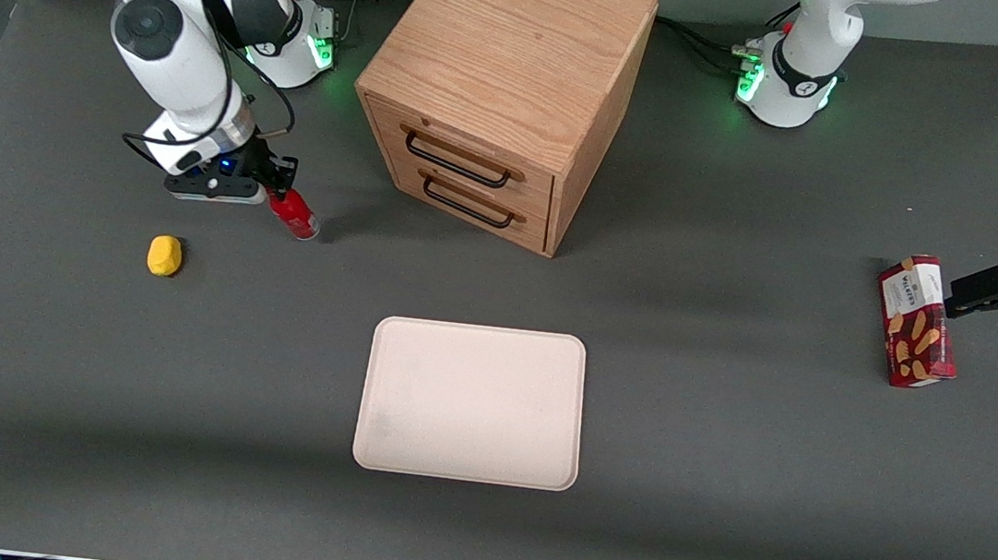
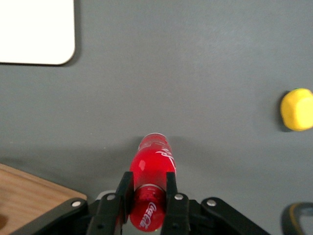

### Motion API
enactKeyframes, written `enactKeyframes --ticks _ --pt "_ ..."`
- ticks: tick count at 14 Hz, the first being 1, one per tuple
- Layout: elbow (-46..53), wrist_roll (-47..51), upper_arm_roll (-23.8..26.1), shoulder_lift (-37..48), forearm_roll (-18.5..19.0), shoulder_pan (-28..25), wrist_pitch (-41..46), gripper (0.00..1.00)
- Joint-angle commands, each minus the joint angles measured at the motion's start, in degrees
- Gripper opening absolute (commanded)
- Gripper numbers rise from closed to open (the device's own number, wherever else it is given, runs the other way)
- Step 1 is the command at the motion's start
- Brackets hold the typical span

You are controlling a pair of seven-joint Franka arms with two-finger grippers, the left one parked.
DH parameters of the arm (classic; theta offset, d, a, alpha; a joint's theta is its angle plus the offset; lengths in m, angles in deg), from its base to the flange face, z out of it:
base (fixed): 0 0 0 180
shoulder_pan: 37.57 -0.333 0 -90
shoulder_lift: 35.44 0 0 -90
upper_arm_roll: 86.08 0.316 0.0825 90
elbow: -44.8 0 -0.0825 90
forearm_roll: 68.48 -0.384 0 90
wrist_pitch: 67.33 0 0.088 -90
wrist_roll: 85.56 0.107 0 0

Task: Place coke bottle on tray
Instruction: 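Close the right gripper on the bottle and lift it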

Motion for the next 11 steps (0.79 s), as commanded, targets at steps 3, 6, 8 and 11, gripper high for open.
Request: enactKeyframes --ticks 3,6,8,11 --pt "18.91 -0.76 -0.21 0.76 0.35 -0.36 18.53 0.03" --pt "27.19 -1.38 -0.12 0.05 -0.09 -0.36 25.57 0.02" --pt "30.27 -1.38 -0.12 -0.74 -0.62 -0.45 27.87 0.02" --pt "35.27 -1.11 -0.12 -5.29 -1.84 -0.28 28.05 0.02"
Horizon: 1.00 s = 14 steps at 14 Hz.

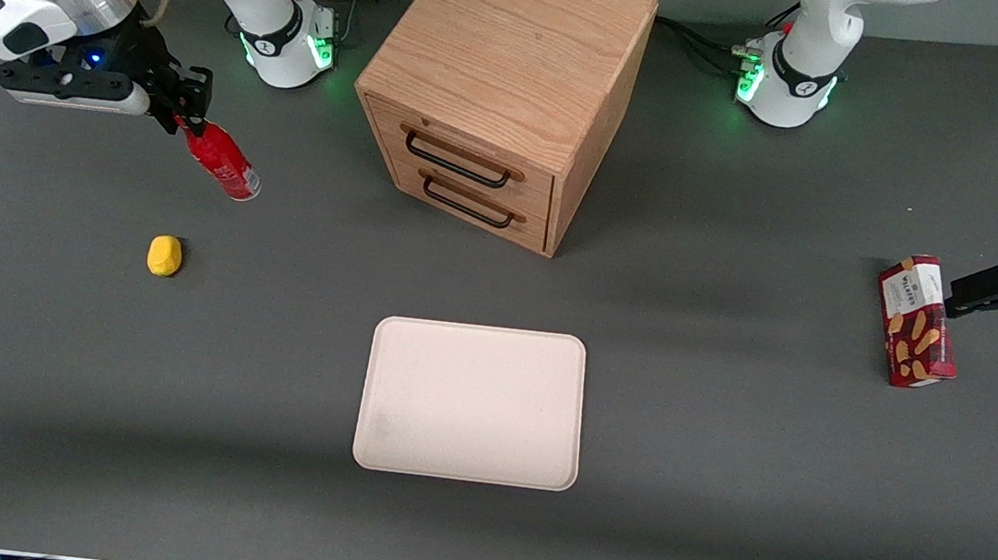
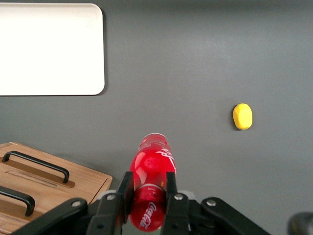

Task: Place coke bottle on tray
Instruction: 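Carry the held bottle with the right gripper over the white tray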

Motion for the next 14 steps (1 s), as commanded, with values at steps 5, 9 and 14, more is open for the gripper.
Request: enactKeyframes --ticks 5,9,14 --pt "30.14 0.63 -0.21 -24.73 -7.08 -0.07 6.29 0.01" --pt "45.73 8.61 0.05 -39.07 -9.73 -0.16 8.06 0.0" --pt "56.38 13.8 1.54 -53.67 -9.73 -0.25 5.09 0.0"
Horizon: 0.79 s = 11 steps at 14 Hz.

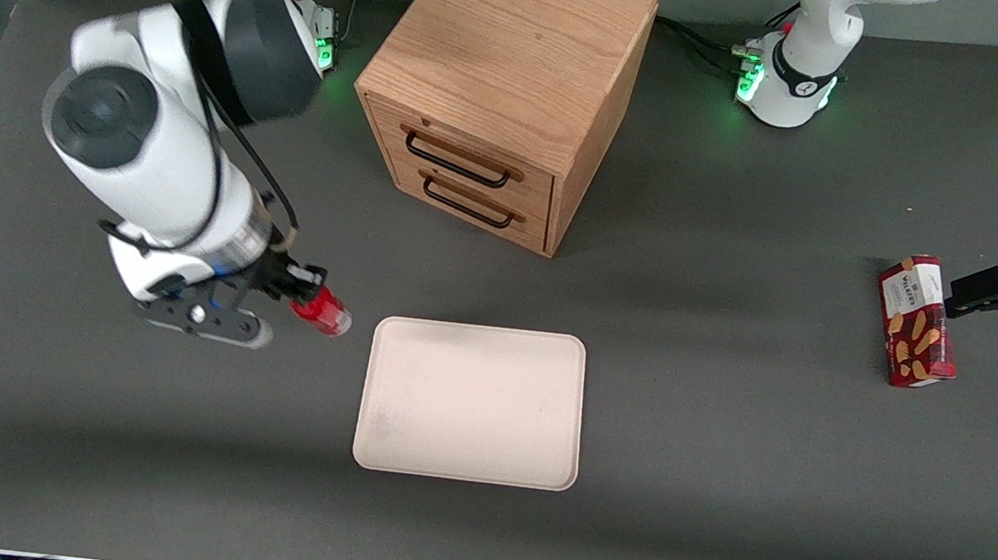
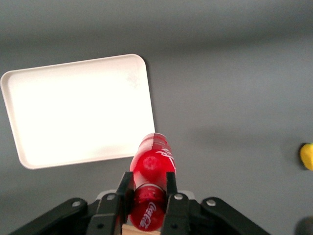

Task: Place coke bottle on tray
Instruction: 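Carry the held bottle with the right gripper over the white tray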

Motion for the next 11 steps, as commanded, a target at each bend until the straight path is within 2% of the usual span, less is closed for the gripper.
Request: enactKeyframes --ticks 1,7,11 --pt "8.72 5.12 0.94 -8.5 -1.3 0.08 -1.32 0.0" --pt "10.22 5.4 1.21 -11.77 -1.39 0.17 -8.45 0.0" --pt "6.45 5.22 1.21 -11.86 -1.3 -0.01 -11.1 0.0"
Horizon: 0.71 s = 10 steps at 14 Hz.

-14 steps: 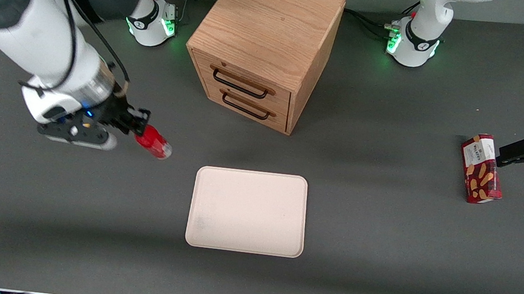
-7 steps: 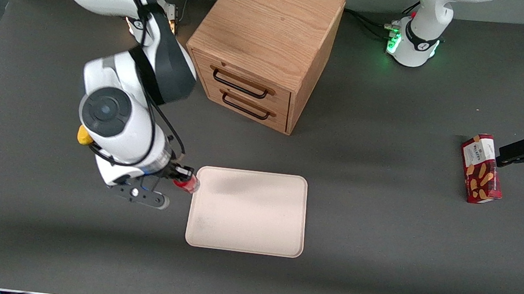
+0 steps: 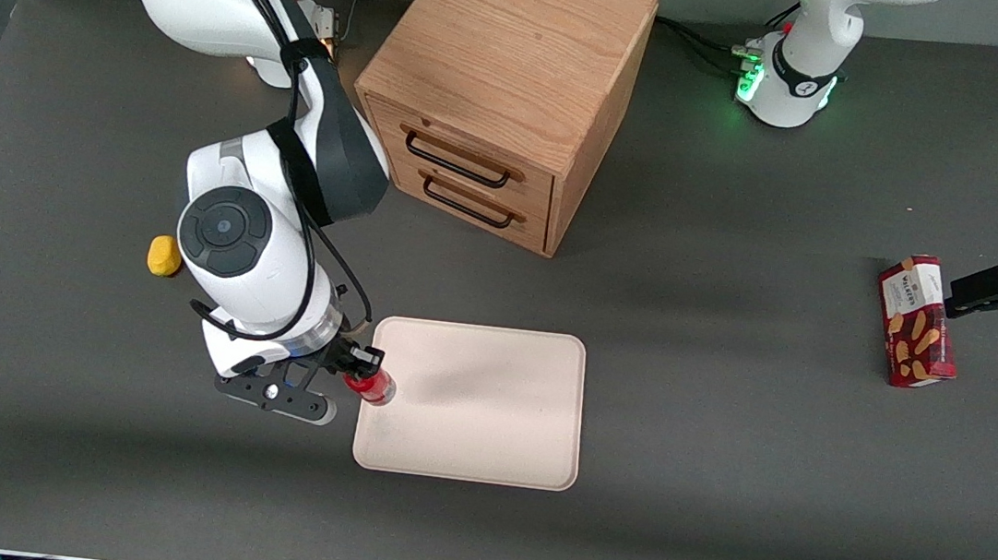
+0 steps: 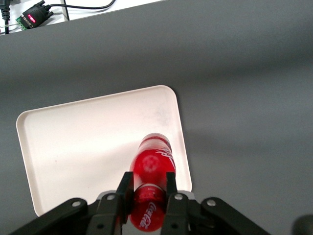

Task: Place coke bottle on tray
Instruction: 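Carry the held bottle with the right gripper over the white tray, then lower the bottle onto the tray corner and open the right gripper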

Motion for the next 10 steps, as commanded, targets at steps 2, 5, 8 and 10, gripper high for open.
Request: enactKeyframes --ticks 2,5,8,10 --pt "-3.39 0.88 -0.13 -0.53 -1.17 0.1 -3.54 0.0" --pt "-6.55 0.97 -0.04 -0.61 -0.91 0.02 -7.15 0.0" --pt "-9.37 0.79 -0.04 -0.88 -0.91 0.02 -10.23 0.0" --pt "-9.82 0.71 -0.04 -1.75 -0.82 0.02 -11.38 0.0"
